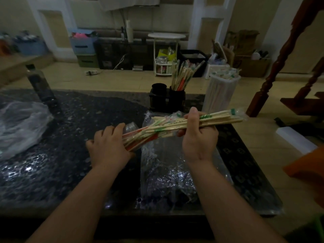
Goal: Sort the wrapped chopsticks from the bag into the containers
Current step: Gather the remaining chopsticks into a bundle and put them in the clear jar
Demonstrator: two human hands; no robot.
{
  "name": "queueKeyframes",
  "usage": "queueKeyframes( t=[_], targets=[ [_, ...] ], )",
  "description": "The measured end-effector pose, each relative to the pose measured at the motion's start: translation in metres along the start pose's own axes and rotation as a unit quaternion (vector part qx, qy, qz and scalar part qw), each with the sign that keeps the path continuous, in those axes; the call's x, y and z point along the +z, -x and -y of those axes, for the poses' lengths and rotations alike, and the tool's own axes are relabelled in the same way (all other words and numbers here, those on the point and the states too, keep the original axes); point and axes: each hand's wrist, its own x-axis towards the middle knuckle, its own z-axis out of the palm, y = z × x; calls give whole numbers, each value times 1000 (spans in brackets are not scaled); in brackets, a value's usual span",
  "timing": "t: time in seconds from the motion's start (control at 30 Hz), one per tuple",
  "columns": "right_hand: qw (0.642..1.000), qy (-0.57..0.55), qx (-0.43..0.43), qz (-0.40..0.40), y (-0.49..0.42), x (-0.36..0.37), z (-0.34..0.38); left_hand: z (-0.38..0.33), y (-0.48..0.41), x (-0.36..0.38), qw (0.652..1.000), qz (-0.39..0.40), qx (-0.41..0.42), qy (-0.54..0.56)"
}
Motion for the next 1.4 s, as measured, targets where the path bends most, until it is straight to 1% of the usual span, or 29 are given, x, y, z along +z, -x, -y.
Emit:
queueKeyframes(
  t=[0.1, 0.23, 0.33, 0.5, 0.57, 0.67, 0.8, 0.87, 0.93, 1.0, 1.03, 1.13, 1.17, 1.3, 1.33, 1.4],
  targets=[
    [999, 5, 27, 21, -1, 1, -4, -2, 2, 0, 1000, -12, 14, 6],
    [999, 17, 37, 17, -4, 0, -3, -3, 3, 0, 1000, -20, 21, 10],
    [998, 30, 47, 31, -4, -1, -4, -5, 4, 0, 999, -19, 25, 18],
    [990, 9, 130, 57, -4, 0, -5, -7, 5, 0, 998, -33, 37, 23],
    [986, 9, 151, 71, -5, 1, -4, -6, 5, 1, 998, -38, 39, 23],
    [980, -22, 179, 83, -6, 1, -4, -6, 4, 1, 998, -47, 41, 18],
    [957, -65, 266, 91, -9, 1, -5, -6, 5, 2, 997, -56, 49, 6],
    [949, -73, 296, 79, -11, 1, -5, -6, 6, 2, 997, -62, 53, 0],
    [960, -33, 275, 51, -10, 1, -5, -7, 6, 2, 997, -61, 55, 3],
    [969, -5, 245, 42, -11, 1, -7, -8, 7, 2, 996, -57, 61, 10],
    [968, -2, 247, 54, -11, 0, -7, -9, 7, 2, 996, -59, 64, 11],
    [952, 6, 281, 123, -11, -2, -7, -10, 8, 1, 995, -64, 73, 12],
    [951, -2, 286, 121, -12, -2, -6, -9, 8, 1, 995, -63, 73, 13],
    [946, -114, 304, 3, -18, -2, -6, -9, 7, 1, 996, -66, 64, 14],
    [950, -104, 294, -7, -19, -2, -7, -9, 7, 2, 996, -68, 62, 17],
    [963, -39, 267, 24, -18, -1, -10, -9, 7, 2, 996, -66, 64, 21]
  ],
)
